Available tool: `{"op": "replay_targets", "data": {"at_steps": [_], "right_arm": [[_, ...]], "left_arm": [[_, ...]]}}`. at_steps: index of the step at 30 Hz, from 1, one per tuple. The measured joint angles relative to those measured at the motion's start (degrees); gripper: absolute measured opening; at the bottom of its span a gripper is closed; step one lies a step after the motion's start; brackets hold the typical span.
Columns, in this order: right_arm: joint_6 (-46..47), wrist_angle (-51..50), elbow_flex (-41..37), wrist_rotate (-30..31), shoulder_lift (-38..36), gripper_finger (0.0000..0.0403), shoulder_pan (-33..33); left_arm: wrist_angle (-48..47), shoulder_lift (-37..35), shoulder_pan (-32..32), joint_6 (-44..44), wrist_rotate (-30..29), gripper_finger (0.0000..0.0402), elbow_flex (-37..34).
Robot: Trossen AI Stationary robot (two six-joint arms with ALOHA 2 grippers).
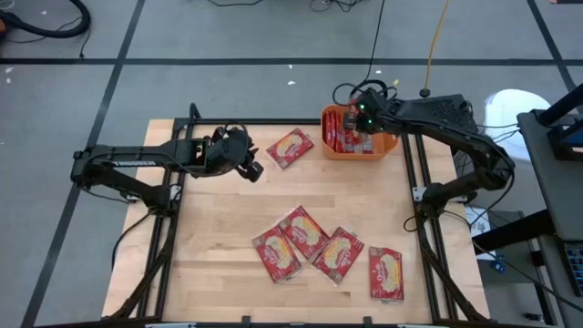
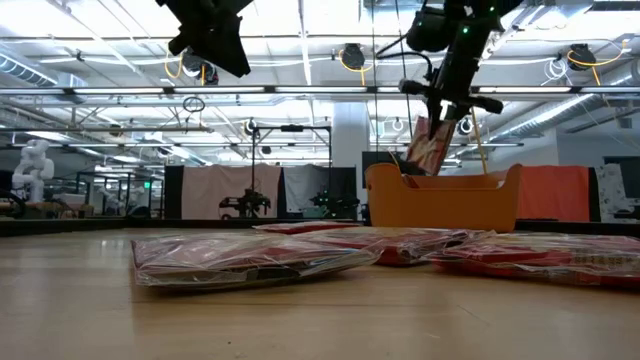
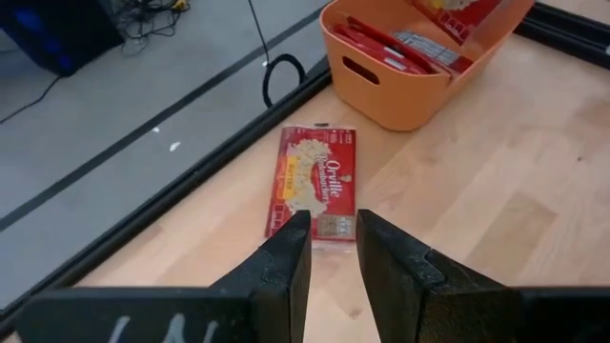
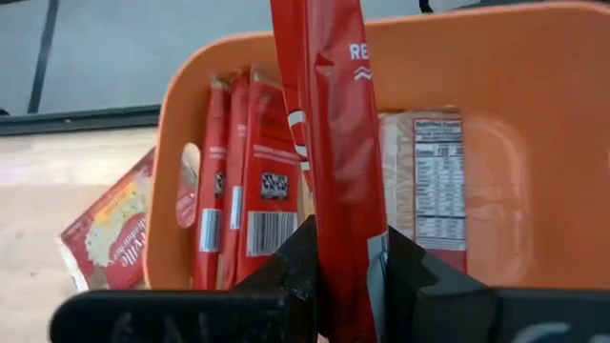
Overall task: Sort popcorn bags into baskets
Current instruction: Put the red popcorn bag into the orange bin
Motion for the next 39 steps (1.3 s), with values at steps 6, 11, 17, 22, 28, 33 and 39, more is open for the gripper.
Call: {"op": "replay_targets", "data": {"at_steps": [6,11,17,22,28,33,39], "right_arm": [[2.6,0.8,-2.5,-0.1,1.3,0.0052,0.1],[4.4,2.9,-5.5,-0.3,1.2,0.0062,0.0],[4.7,7.2,-8.0,-0.3,1.2,0.0065,0.0],[8.0,11.6,-10.9,-0.5,1.2,0.0065,0.0],[8.9,15.0,-13.3,-1.7,1.2,0.0066,0.0],[8.6,16.0,-14.9,-1.4,1.5,0.0066,0.0],[8.0,16.1,-15.9,-1.8,2.9,0.0066,-0.3]], "left_arm": [[0.0,0.0,-0.1,-0.4,0.7,0.0093,0.0],[0.0,0.0,-0.1,-1.8,1.0,0.0093,0.0],[0.0,0.0,-0.1,-2.0,3.5,0.0093,0.0],[0.0,0.0,-0.1,-4.4,4.0,0.0093,0.0],[0.0,0.0,-0.1,-3.3,4.0,0.0093,0.0],[0.0,0.0,-0.1,-3.1,4.0,0.0093,0.0],[0.0,0.0,0.0,-3.0,3.6,0.0093,0.0]]}}
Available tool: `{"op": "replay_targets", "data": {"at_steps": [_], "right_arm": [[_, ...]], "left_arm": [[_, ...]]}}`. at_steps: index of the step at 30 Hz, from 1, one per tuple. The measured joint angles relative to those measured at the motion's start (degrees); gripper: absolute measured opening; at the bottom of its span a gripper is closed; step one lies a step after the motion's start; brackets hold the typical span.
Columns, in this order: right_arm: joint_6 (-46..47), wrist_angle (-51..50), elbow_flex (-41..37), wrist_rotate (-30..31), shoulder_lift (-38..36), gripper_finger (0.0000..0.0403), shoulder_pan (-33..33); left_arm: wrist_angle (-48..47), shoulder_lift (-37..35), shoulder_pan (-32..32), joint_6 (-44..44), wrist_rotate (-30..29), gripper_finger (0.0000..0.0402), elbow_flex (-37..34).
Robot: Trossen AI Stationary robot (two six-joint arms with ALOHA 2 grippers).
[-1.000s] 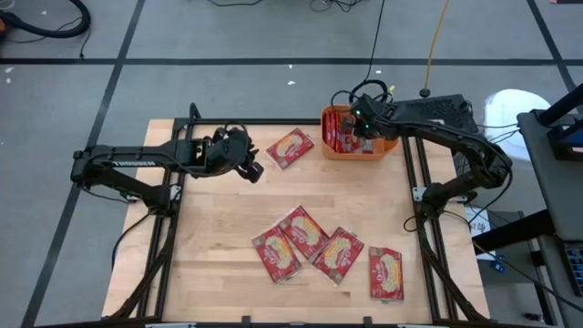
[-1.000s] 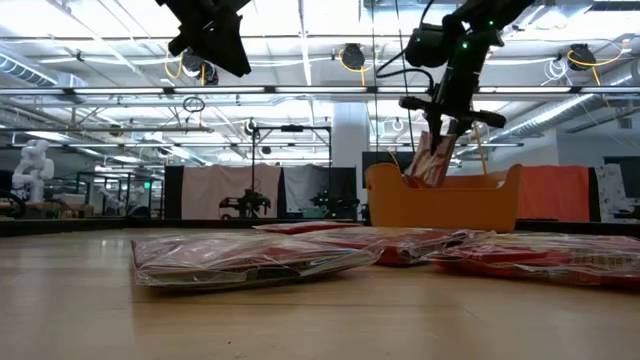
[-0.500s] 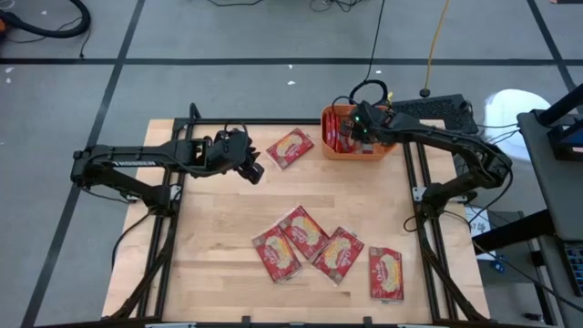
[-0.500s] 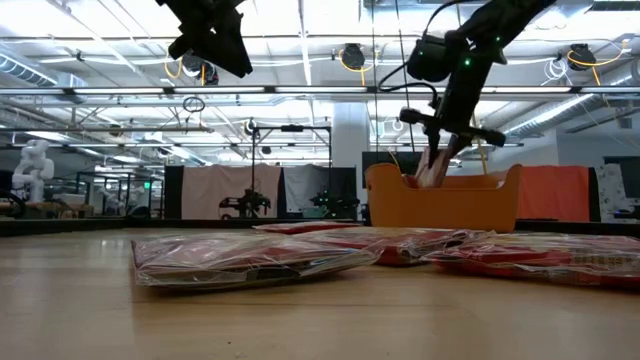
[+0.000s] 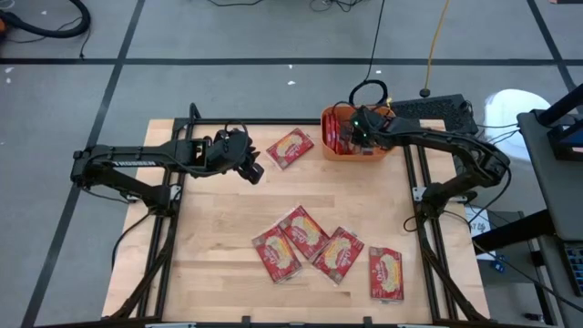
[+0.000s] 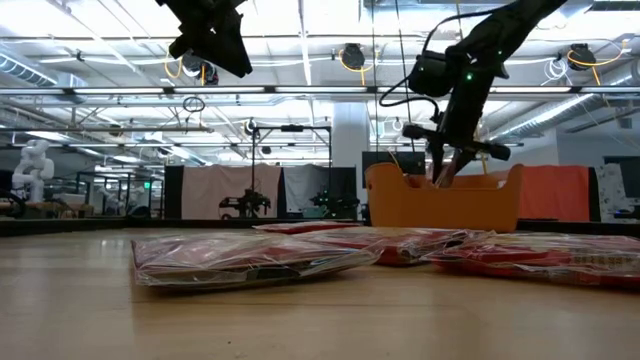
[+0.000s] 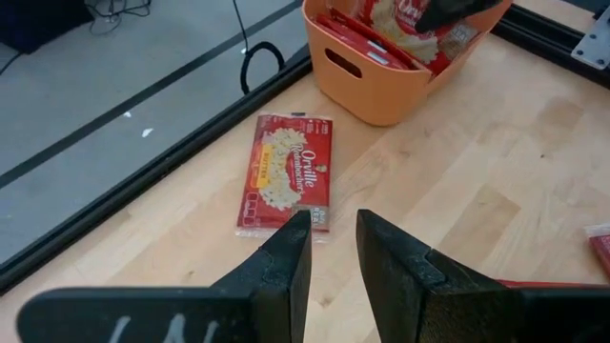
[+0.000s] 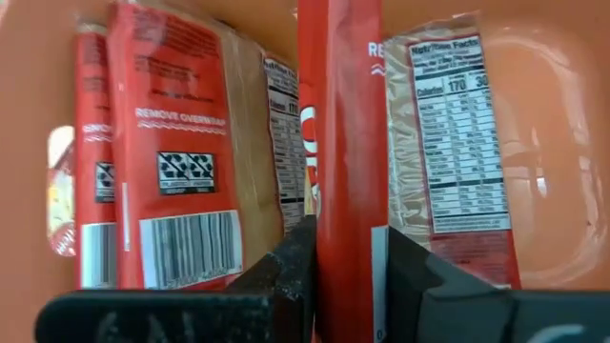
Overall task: Sort popcorn bags into baskets
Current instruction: Put the red popcorn bag into the orange bin
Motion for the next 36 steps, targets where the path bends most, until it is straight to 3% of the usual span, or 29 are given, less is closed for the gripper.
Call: {"op": "replay_targets", "data": {"at_steps": [11,25,36], "right_arm": [[-2.5,4.5,0.0,-0.2,1.6,0.0071,0.1],[-2.3,8.9,0.0,-3.2,1.6,0.0150,0.0],[-2.5,9.9,0.0,-9.2,1.6,0.0173,0.0]], "left_arm": [[0.0,0.0,0.0,1.5,-0.1,0.0093,0.0],[-0.1,0.0,0.0,1.5,-0.2,0.0093,0.0],[-0.2,0.0,0.0,1.5,-0.2,0.0093,0.0]]}}
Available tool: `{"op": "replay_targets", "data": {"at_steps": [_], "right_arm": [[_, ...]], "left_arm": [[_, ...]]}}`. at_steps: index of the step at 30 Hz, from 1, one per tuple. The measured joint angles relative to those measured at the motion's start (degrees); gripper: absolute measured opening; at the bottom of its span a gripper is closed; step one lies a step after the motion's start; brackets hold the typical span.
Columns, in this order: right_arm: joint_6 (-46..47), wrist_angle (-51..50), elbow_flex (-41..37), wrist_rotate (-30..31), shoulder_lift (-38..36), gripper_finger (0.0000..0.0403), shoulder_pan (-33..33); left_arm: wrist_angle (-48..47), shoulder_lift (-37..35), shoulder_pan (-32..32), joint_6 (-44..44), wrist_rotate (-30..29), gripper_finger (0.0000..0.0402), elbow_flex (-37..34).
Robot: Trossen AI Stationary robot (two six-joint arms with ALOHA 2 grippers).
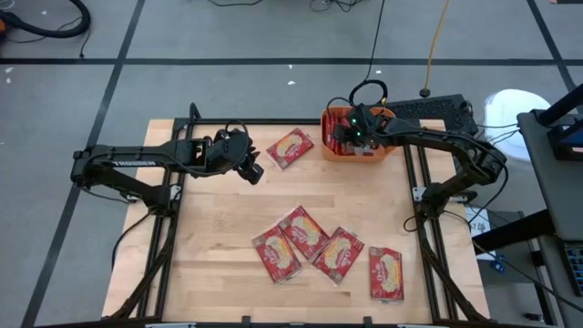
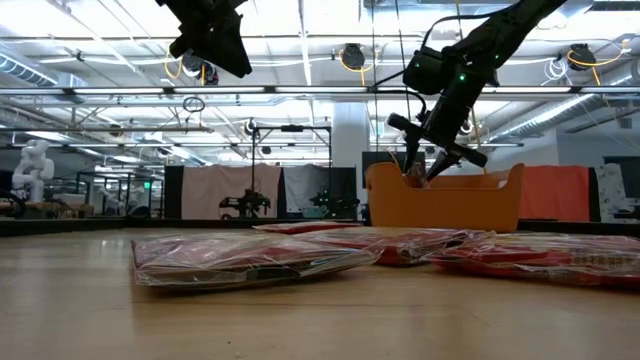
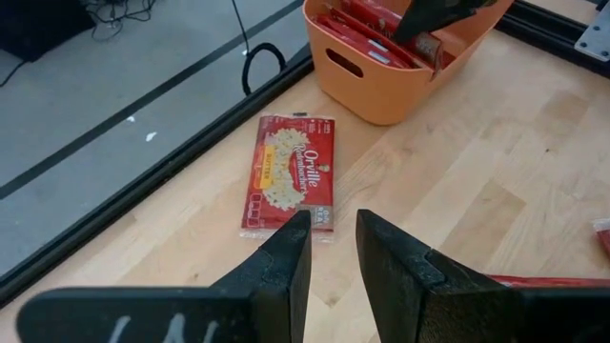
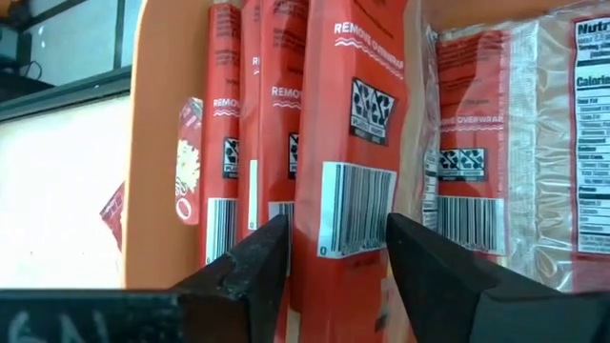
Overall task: Sort popcorn bags into baskets
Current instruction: Put the red popcorn bag into the orange bin
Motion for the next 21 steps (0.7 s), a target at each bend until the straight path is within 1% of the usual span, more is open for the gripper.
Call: {"op": "replay_targets", "data": {"at_steps": [10,13,17,21], "right_arm": [[-3.0,-0.8,0.0,-4.4,-1.0,0.0178,-1.8],[-3.3,-0.7,0.0,-4.5,-2.0,0.0180,-2.7],[-7.5,0.2,0.0,-4.7,-3.9,0.0179,-3.8],[-9.9,-0.1,0.1,-5.6,-5.0,0.0168,-4.7]], "left_arm": [[0.0,0.0,0.0,-0.1,0.0,0.0093,0.0],[0.0,0.0,0.0,-0.3,0.0,0.0093,0.0],[-0.1,0.0,0.0,-0.3,0.0,0.0093,0.0],[-0.1,0.0,0.0,-0.2,0.0,0.0093,0.0]]}}
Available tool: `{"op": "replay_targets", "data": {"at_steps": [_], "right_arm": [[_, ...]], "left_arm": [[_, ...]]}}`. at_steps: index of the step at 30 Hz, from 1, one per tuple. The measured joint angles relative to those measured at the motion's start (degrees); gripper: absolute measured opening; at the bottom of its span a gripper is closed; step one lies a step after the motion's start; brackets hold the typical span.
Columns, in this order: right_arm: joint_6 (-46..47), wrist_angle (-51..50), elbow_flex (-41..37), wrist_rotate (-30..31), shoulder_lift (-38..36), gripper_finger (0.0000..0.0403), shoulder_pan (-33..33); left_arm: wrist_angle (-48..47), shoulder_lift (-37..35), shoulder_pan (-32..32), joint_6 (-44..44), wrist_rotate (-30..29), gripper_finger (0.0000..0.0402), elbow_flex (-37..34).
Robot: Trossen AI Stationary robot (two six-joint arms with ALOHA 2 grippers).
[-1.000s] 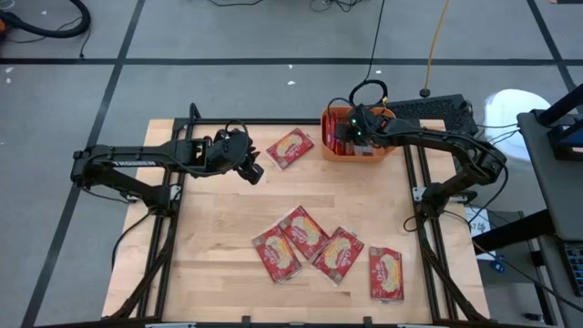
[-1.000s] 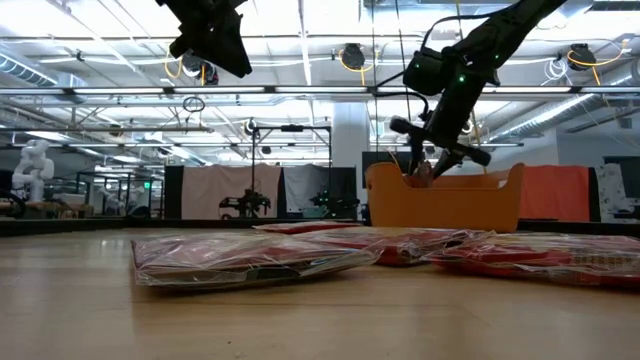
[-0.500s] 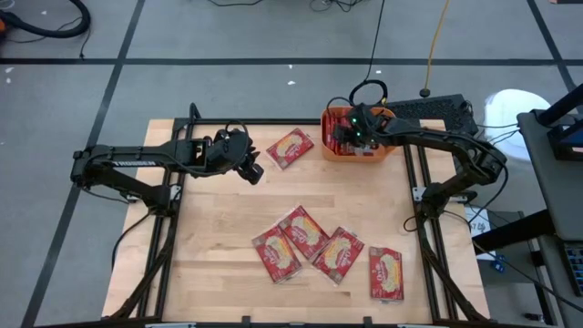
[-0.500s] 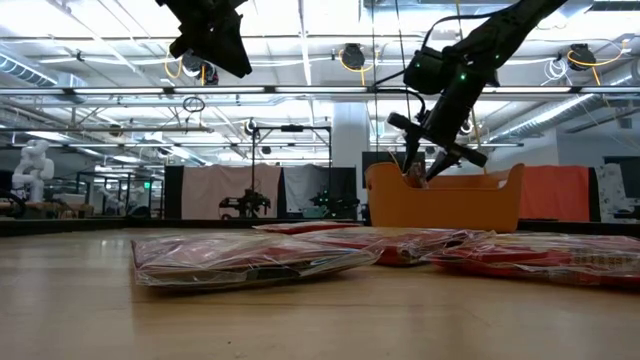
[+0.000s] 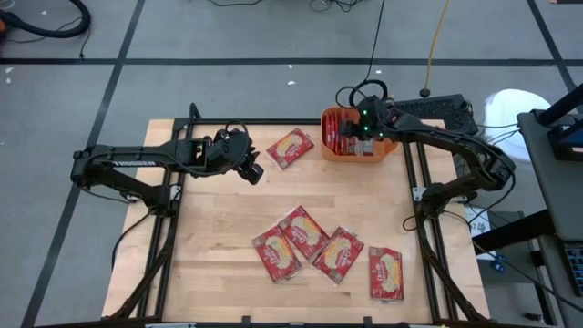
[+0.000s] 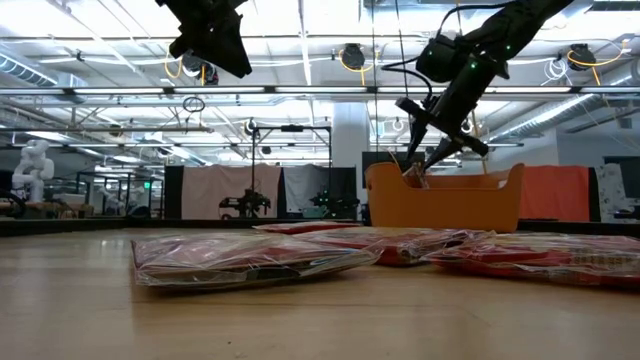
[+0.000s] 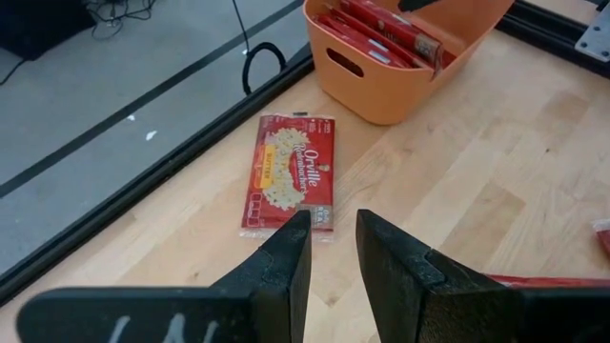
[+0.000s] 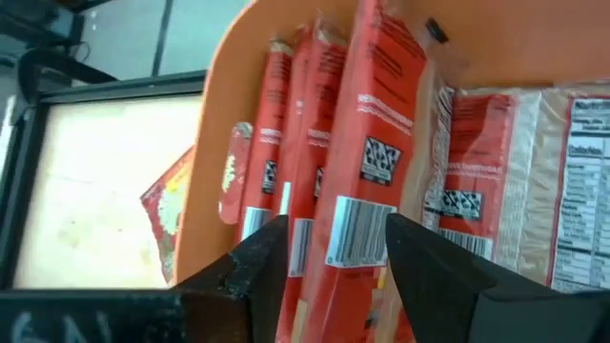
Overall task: Sort popcorn bags into baskets
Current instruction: Put the red popcorn bag into the orange bin
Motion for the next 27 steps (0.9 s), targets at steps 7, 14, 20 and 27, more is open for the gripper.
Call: {"op": "replay_targets", "data": {"at_steps": [7,14,20,27], "right_arm": [[-1.0,1.4,-1.4,-1.8,0.1,0.0119,-1.0],[2.3,9.0,-6.6,-4.8,0.1,0.0069,-1.3],[3.7,10.4,-8.2,-4.8,0.1,0.0046,-1.3],[4.1,13.6,-8.3,-4.9,-1.2,0.0041,-1.3]], "left_arm": [[0.0,0.0,0.0,0.2,0.0,0.0093,0.0],[0.0,0.0,0.0,0.2,0.0,0.0093,0.0],[0.0,0.0,0.0,0.0,0.0,0.0093,0.0],[0.0,0.0,0.0,-0.1,0.0,0.0093,0.0]]}}
